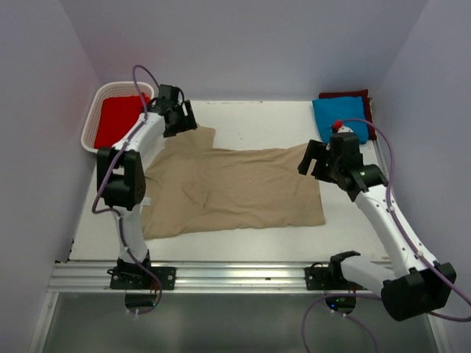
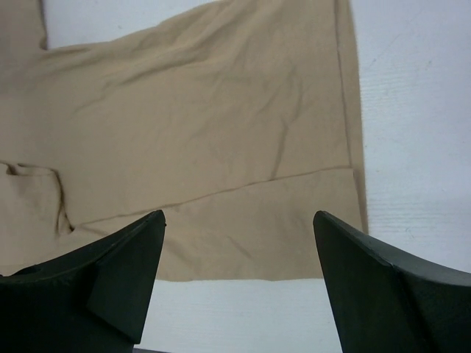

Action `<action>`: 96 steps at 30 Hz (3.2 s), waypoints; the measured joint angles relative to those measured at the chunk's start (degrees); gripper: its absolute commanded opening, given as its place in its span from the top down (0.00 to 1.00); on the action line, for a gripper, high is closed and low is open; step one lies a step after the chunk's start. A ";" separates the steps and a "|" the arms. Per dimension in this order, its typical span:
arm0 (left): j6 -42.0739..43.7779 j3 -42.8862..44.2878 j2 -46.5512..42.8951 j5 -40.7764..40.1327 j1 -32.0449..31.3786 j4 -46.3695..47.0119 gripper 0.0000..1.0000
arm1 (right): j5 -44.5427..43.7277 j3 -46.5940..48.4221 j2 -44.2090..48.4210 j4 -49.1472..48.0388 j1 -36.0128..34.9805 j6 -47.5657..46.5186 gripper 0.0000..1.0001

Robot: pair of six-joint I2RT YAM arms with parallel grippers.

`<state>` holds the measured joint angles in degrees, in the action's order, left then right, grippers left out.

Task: Fold and stack the t-shirts
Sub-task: Grap the side of the flattened tshirt furthest away from the robot with both arms

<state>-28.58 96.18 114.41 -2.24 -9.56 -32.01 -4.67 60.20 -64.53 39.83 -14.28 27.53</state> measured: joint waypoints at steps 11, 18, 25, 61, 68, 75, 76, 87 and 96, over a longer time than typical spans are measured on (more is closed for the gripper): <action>3.61 17.51 17.11 0.81 5.03 0.92 0.26 | 3.93 -2.43 10.03 -0.48 -0.09 -1.68 0.15; 4.31 23.15 24.09 4.20 7.41 1.68 0.27 | 4.28 -2.64 9.68 0.04 -0.09 -1.68 0.17; 4.17 24.00 26.60 10.88 7.28 5.79 0.27 | 4.26 -3.26 9.64 0.11 -0.09 -1.66 0.18; -2.73 22.29 31.26 23.17 11.50 19.39 1.00 | 3.82 -4.50 6.95 0.72 -0.09 -1.49 0.64; -3.89 20.04 31.06 26.21 12.09 22.77 1.00 | -3.23 -3.72 -1.11 -1.86 -0.13 -0.92 1.00; -4.04 17.35 28.59 28.11 12.81 23.71 1.00 | -12.13 5.01 -20.35 -6.03 0.57 1.05 0.30; -4.13 17.29 28.11 28.28 12.85 23.76 1.00 | -12.79 6.93 -23.08 -6.05 1.03 1.11 0.24; -5.25 12.59 20.65 31.28 12.92 25.64 1.00 | -14.16 24.37 -46.45 -10.43 7.06 1.70 0.40; -5.31 8.07 19.34 32.52 12.92 26.43 1.00 | -12.09 34.75 -56.96 -10.54 8.61 0.28 0.43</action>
<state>-33.89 104.25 133.75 30.28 3.36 -5.58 -16.75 94.96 -121.49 29.30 -5.67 27.81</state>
